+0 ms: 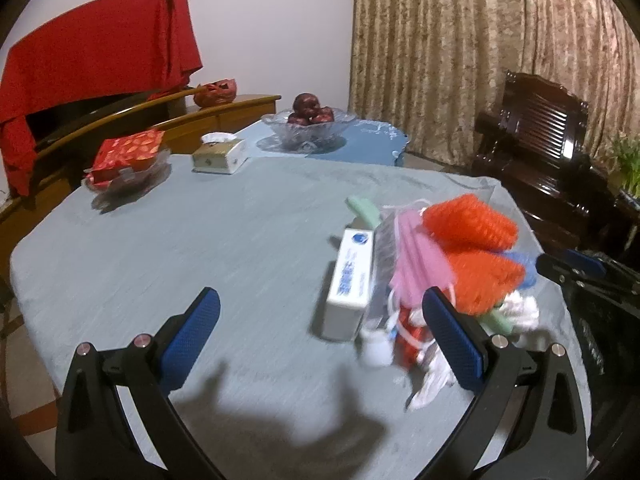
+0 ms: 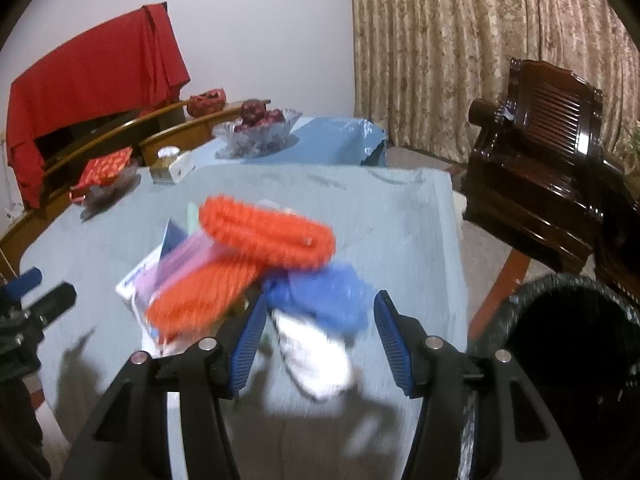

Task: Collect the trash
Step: 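Move both tools toward the trash pile on the table, then grasp an orange foam net with the left gripper while the right grasps another, then carry both orange foam nets over the bin and open both grippers, then return both tools to the trash pile on the table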

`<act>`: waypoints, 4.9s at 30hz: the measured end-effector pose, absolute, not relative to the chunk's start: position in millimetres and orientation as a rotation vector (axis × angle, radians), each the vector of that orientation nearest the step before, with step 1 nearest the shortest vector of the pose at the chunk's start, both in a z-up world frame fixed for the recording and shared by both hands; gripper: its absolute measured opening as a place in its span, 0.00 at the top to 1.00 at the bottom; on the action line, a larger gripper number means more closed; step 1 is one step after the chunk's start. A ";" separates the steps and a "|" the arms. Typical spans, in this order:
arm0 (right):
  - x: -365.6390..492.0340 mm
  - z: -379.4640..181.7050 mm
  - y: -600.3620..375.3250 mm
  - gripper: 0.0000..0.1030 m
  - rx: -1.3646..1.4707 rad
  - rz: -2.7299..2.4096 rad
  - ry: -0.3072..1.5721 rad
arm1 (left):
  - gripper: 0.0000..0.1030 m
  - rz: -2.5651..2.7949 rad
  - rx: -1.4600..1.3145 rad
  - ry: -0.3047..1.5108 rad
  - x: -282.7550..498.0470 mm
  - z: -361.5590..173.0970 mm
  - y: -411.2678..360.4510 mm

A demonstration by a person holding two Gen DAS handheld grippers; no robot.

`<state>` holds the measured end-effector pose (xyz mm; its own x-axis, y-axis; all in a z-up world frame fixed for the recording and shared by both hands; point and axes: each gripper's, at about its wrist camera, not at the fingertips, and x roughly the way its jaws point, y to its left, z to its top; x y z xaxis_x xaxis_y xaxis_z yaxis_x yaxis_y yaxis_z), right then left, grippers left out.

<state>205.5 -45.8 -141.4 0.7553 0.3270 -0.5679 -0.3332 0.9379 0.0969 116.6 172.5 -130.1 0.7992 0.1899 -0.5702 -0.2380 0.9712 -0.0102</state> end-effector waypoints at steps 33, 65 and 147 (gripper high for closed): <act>265.2 -148.9 -0.1 0.31 -0.016 0.483 0.638 | 0.97 0.031 -0.091 0.655 187.6 -153.4 147.3; 238.4 -142.1 -56.9 0.83 0.056 0.443 0.657 | 0.62 -0.045 -0.084 0.660 176.4 -149.1 117.9; 114.7 -129.9 -301.9 0.07 0.220 -0.032 0.597 | 0.15 -0.379 0.018 0.568 144.9 -109.4 -82.5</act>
<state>114.7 -301.9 -129.9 0.8272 0.0338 -0.5609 0.0931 0.9762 0.1960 144.9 -82.5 -109.4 0.7760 -0.3453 -0.5279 0.3550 0.9308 -0.0871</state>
